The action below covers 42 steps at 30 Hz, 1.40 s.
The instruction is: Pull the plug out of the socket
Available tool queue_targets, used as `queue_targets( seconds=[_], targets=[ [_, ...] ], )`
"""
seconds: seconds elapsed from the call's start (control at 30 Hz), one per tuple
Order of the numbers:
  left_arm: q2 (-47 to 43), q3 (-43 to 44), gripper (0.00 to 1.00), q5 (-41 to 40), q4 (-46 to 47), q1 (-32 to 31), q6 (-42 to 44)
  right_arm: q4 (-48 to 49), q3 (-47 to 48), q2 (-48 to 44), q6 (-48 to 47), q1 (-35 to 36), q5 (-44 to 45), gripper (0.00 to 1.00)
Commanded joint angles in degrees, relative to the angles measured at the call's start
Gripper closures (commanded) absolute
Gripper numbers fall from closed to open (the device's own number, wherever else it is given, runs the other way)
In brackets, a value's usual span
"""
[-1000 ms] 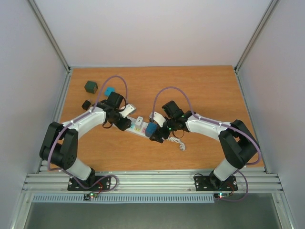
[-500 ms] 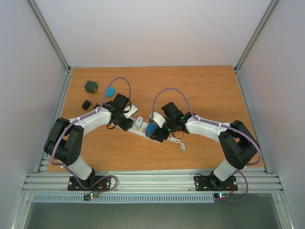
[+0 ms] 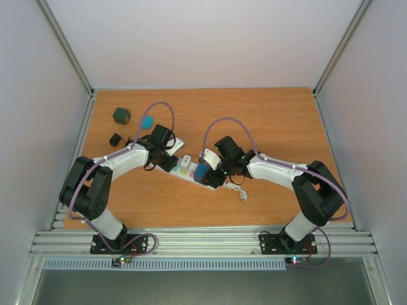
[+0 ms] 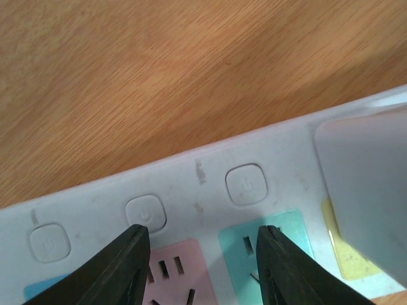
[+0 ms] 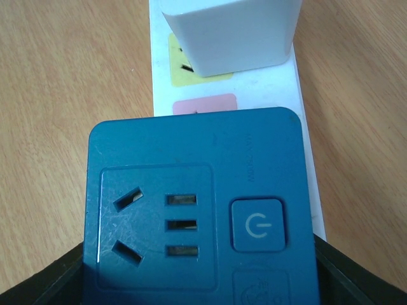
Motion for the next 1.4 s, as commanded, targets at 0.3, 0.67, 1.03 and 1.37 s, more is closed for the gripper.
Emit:
queue_targets(
  seconds=[0.3, 0.67, 1.03, 1.37],
  targets=[
    [4.2, -4.77, 0.54, -3.89, -2.26, -0.3, 2.12, 1.46, 3.16, -3.14, 2.33, 0.67, -1.41, 0.57],
    [4.99, -4.75, 0.55, -3.89, -2.31, -0.34, 2.04, 0.77, 2.59, -4.78, 3.03, 0.74, -4.93, 0.61],
    [5.17, -5.39, 0.58, -3.86, -2.29, -0.3, 2.29, -0.91, 5.57, -3.84, 5.83, -0.7, -5.66, 0.62],
    [4.35, -4.95, 0.59, -3.01, -2.88, -0.3, 2.18, -3.05, 6.29, -4.89, 5.48, -0.73, -4.95, 0.63]
  ],
)
